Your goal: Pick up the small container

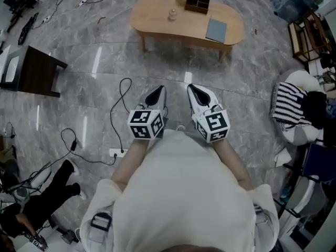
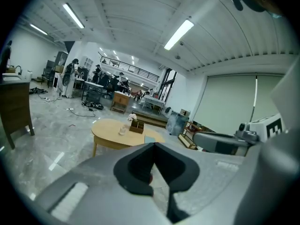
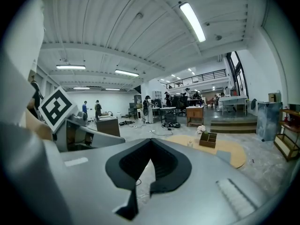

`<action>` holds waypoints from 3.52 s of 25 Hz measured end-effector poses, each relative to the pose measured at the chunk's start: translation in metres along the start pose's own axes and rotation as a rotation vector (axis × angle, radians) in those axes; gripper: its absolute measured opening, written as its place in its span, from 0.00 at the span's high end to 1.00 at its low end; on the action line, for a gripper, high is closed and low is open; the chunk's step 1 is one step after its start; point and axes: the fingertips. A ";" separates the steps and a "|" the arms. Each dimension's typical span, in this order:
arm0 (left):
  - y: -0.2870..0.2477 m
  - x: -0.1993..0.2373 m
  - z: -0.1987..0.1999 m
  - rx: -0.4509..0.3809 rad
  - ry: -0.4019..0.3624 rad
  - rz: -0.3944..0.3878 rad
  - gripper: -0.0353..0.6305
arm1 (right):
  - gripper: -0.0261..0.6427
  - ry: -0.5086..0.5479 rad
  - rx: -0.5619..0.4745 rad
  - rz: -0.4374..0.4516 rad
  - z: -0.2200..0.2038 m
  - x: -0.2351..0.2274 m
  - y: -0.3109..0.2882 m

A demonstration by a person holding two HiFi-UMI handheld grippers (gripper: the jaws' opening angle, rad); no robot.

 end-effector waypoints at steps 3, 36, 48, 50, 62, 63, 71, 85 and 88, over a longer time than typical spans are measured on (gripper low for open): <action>0.002 -0.002 -0.004 -0.023 0.003 0.019 0.94 | 0.96 -0.006 0.009 0.029 -0.008 0.001 0.001; -0.142 0.101 0.081 0.065 0.033 0.073 0.94 | 0.96 -0.069 0.076 0.018 0.035 -0.106 -0.152; -0.232 0.170 0.173 0.107 -0.005 0.019 0.94 | 0.96 -0.079 0.085 -0.063 0.099 -0.173 -0.258; -0.245 0.182 0.186 0.109 -0.006 0.020 0.94 | 0.97 -0.085 0.089 -0.074 0.106 -0.182 -0.274; -0.311 0.237 0.234 0.139 -0.035 -0.022 0.94 | 0.96 -0.105 0.100 -0.125 0.129 -0.222 -0.358; -0.315 0.240 0.236 0.145 -0.037 -0.025 0.94 | 0.96 -0.110 0.101 -0.129 0.130 -0.225 -0.363; -0.349 0.256 0.237 0.189 -0.056 -0.040 0.94 | 0.96 -0.146 0.118 -0.164 0.133 -0.245 -0.382; -0.454 0.274 0.214 0.272 0.010 0.000 0.94 | 0.96 -0.218 0.236 -0.107 0.087 -0.317 -0.421; -0.481 0.284 0.211 0.284 0.024 0.013 0.94 | 0.96 -0.221 0.251 -0.094 0.083 -0.336 -0.440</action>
Point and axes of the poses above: the fingertips, and each gripper's own axes: y backward along the fingers, x to its left, z out of its top, and after that the axes turned 8 degrees about x, right-handed
